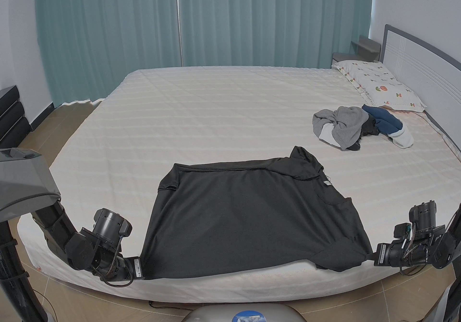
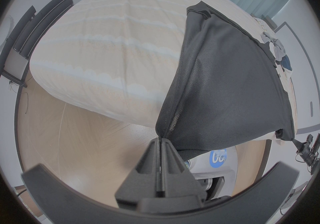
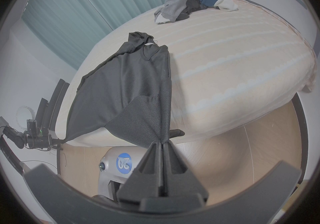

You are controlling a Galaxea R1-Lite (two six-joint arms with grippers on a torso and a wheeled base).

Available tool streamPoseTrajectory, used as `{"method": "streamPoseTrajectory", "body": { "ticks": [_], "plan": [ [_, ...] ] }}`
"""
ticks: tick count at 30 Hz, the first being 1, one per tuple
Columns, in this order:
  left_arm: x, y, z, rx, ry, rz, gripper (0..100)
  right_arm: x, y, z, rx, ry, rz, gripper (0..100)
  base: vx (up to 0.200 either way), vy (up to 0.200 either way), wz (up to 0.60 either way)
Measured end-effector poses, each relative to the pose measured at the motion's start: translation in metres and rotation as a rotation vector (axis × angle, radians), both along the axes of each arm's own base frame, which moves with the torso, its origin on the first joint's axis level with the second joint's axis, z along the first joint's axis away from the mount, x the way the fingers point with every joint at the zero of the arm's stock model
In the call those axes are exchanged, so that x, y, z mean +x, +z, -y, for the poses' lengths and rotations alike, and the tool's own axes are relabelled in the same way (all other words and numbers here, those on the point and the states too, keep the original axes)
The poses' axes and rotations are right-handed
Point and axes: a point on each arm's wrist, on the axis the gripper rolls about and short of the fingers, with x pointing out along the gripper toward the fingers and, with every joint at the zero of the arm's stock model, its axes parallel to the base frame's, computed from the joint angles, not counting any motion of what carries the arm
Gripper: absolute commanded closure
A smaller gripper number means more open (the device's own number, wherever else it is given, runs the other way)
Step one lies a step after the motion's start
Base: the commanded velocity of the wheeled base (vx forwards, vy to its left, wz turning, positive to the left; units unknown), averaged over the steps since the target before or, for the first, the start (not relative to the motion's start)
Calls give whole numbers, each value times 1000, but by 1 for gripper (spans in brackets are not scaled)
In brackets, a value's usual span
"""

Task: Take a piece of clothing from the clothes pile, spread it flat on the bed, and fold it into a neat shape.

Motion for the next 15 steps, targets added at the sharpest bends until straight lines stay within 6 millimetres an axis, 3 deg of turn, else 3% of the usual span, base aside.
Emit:
{"method": "streamPoseTrajectory", "body": {
  "ticks": [3, 4, 12, 13, 15],
  "plan": [
    [1, 0, 0, -2, 3, 3, 100, 6, -3, -2, -5, 5, -8, 100, 0, 0, 0],
    [2, 0, 0, -2, 4, 3, 100, 8, -4, -2, -6, 6, -10, 0, 0, 0, 0],
    [3, -2, 0, -5, 7, 4, 100, 29, -6, -3, -11, 3, 11, 0, 0, 0, 0],
    [3, -2, 0, -5, 7, 4, 0, 33, -5, -3, -12, 0, 23, 0, 0, 0, 0],
    [3, -2, 0, -6, 6, 3, 0, 42, -2, -3, -11, -5, 50, 0, 0, 0, 0]
  ]
}}
